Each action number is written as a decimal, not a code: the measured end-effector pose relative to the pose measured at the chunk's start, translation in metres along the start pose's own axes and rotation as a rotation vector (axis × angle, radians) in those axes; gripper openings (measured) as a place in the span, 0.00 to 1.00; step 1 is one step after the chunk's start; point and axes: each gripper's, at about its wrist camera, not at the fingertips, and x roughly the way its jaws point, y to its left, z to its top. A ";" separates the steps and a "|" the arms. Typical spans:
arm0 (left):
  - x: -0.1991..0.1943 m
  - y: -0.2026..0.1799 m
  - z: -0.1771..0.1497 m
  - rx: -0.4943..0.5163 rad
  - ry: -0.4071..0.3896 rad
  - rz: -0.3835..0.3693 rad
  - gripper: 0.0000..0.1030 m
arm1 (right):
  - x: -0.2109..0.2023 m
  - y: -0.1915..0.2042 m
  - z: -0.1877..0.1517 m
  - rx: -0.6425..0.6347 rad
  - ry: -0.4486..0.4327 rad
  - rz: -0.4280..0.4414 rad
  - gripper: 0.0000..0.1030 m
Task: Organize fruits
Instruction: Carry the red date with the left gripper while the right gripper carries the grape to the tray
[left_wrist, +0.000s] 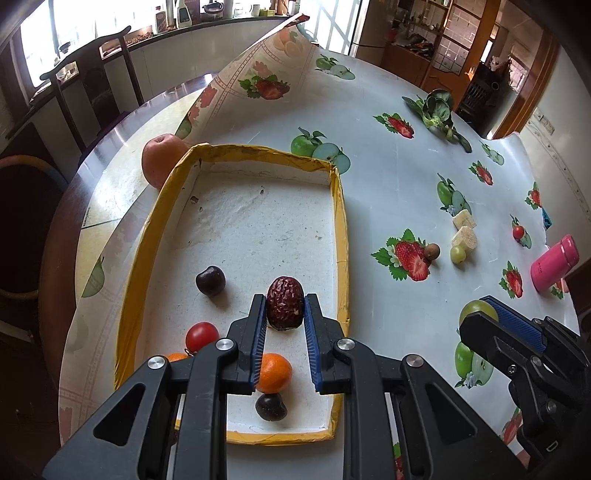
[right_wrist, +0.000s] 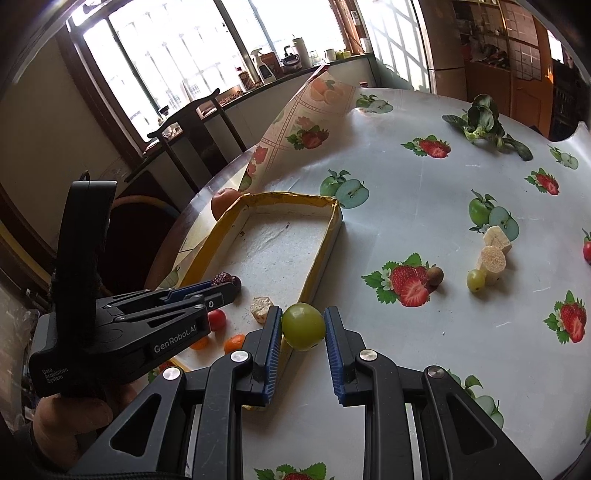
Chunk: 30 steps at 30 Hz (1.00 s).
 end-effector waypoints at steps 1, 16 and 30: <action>0.000 0.002 0.001 -0.003 0.000 0.002 0.17 | 0.002 0.001 0.001 -0.003 0.000 0.003 0.23; 0.014 0.042 0.019 -0.057 0.008 0.030 0.17 | 0.031 0.019 0.012 -0.018 0.020 0.026 0.23; 0.039 0.065 0.047 -0.113 0.022 0.034 0.17 | 0.078 0.032 0.037 -0.024 0.040 0.051 0.23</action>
